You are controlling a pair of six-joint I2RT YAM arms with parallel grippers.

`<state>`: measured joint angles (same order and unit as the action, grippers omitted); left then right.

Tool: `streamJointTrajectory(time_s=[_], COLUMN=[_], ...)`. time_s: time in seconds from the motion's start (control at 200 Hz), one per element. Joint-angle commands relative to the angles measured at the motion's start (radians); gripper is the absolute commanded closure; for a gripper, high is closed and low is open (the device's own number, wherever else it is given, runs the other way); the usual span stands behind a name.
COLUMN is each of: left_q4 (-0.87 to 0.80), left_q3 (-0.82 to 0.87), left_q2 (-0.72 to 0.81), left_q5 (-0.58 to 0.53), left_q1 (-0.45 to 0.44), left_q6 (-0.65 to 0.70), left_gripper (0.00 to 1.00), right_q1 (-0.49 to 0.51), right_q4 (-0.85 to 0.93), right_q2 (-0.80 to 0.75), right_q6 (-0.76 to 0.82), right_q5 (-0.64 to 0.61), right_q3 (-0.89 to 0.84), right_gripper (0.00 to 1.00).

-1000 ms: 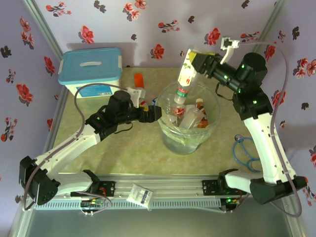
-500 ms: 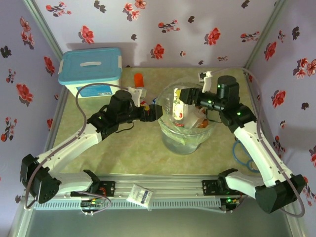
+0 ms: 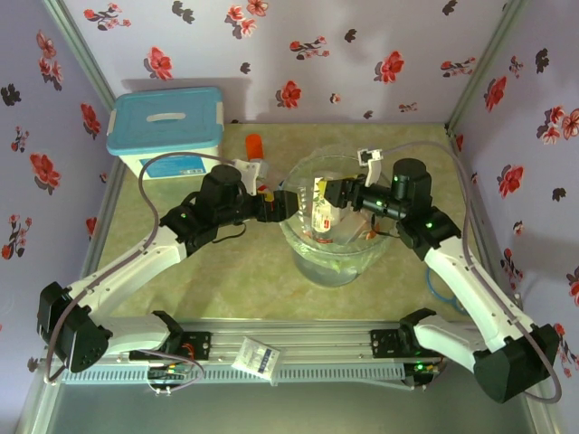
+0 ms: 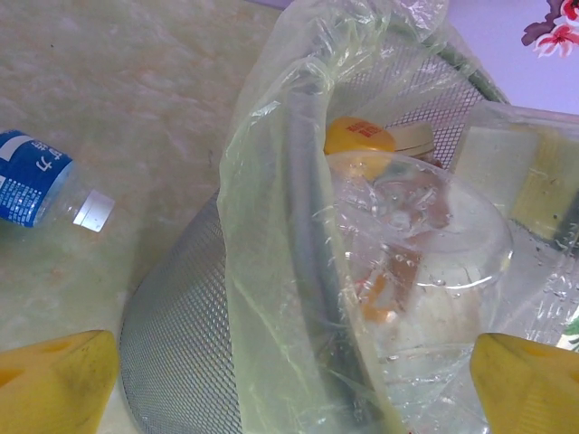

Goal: Put the plastic bottles in the bin

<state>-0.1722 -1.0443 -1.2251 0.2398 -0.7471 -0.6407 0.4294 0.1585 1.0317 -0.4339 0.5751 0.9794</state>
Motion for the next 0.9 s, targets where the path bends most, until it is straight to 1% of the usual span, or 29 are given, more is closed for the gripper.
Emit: streamJointTrajectory(time_s=[0.0,0.05,0.085,0.175,0.28,0.35,0.41,0.465,0.53,0.6,0.645,0.745,0.815,0.895], left_q4=[0.026,0.027,0.027,0.027,0.025,0.025,0.022,0.02,0.025,0.032,0.038,0.043,0.055,0.069], left_q3=[-0.003,-0.001,0.001,0.005,0.009,0.012,0.01,0.01,0.014,0.018,0.021,0.023,0.026,0.029], left_q2=[-0.013,-0.012,-0.01,-0.006,-0.001,0.004,0.004,0.005,0.004,0.003,0.0,-0.006,-0.008,-0.015], left_q5=[0.004,0.004,0.004,0.003,0.004,0.004,0.004,0.004,0.004,0.003,0.002,0.001,-0.001,-0.003], left_q1=[-0.005,-0.005,-0.005,-0.005,-0.005,-0.005,-0.005,-0.005,-0.005,-0.004,-0.005,-0.005,-0.005,-0.005], left_q6=[-0.003,-0.002,-0.001,0.001,0.003,0.003,0.006,0.006,0.005,0.001,-0.003,-0.004,-0.007,-0.009], left_gripper=[0.0,0.0,0.0,0.0,0.0,0.0,0.0,0.0,0.0,0.0,0.0,0.0,0.0,0.0], right_q1=[0.012,0.009,0.005,-0.007,-0.017,-0.018,-0.018,-0.018,-0.017,-0.005,0.014,0.071,0.098,0.103], right_q4=[0.223,0.292,0.336,0.394,0.411,0.425,0.434,0.435,0.441,0.447,0.451,0.492,0.458,0.412], right_q2=[0.01,0.016,0.023,0.044,0.081,0.128,0.173,0.211,0.252,0.274,0.277,0.25,0.196,0.146], right_q6=[0.159,0.202,0.231,0.28,0.302,0.319,0.321,0.321,0.311,0.3,0.295,0.289,0.253,0.202], right_q5=[-0.007,-0.029,-0.045,-0.071,-0.095,-0.115,-0.13,-0.125,-0.109,-0.076,-0.071,-0.094,-0.114,-0.121], right_q3=[0.11,0.171,0.213,0.313,0.389,0.447,0.499,0.535,0.564,0.562,0.542,0.48,0.39,0.299], right_gripper=[0.22,0.16,0.15,0.14,0.16,0.19,0.25,0.32,0.43,0.51,0.54,0.55,0.55,0.57])
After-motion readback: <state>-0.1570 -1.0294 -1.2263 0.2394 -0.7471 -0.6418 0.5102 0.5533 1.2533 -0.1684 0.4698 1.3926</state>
